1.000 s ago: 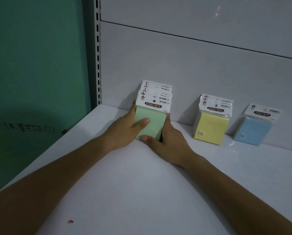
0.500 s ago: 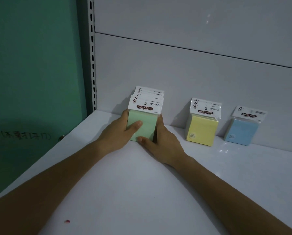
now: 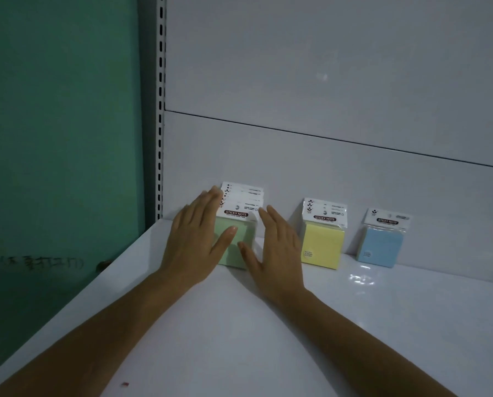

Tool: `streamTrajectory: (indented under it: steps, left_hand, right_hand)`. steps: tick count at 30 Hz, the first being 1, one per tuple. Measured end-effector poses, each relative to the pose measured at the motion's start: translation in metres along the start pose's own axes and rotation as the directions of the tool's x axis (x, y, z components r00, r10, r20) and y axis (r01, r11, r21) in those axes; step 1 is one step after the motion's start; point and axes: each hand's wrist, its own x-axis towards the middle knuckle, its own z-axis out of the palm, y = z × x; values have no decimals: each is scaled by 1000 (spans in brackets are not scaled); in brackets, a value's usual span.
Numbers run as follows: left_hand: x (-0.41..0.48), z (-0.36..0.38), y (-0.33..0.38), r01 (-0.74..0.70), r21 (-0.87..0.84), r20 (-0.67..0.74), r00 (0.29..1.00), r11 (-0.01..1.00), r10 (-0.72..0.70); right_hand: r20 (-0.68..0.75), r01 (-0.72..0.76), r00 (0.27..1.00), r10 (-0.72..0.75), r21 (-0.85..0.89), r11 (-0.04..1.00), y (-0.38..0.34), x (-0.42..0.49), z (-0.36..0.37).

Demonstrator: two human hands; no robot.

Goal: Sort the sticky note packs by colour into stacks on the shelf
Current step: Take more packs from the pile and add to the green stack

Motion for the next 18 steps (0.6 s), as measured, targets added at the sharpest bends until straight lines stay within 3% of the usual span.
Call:
streamTrajectory:
  steps: [7, 13, 18]
  left_hand:
    - [-7, 0, 3, -207, 226, 122, 976, 952, 183]
    - [-13, 4, 21, -410, 299, 203, 910, 862, 362]
    - [-13, 4, 27, -542, 279, 249, 838, 793, 485]
  right_hand:
    - [163, 89, 985, -53, -226, 970, 24, -12, -31]
    - [236, -15, 969, 69, -224, 974, 48, -38, -70]
    - [222, -165, 958, 183, -98, 981, 49, -54, -91]
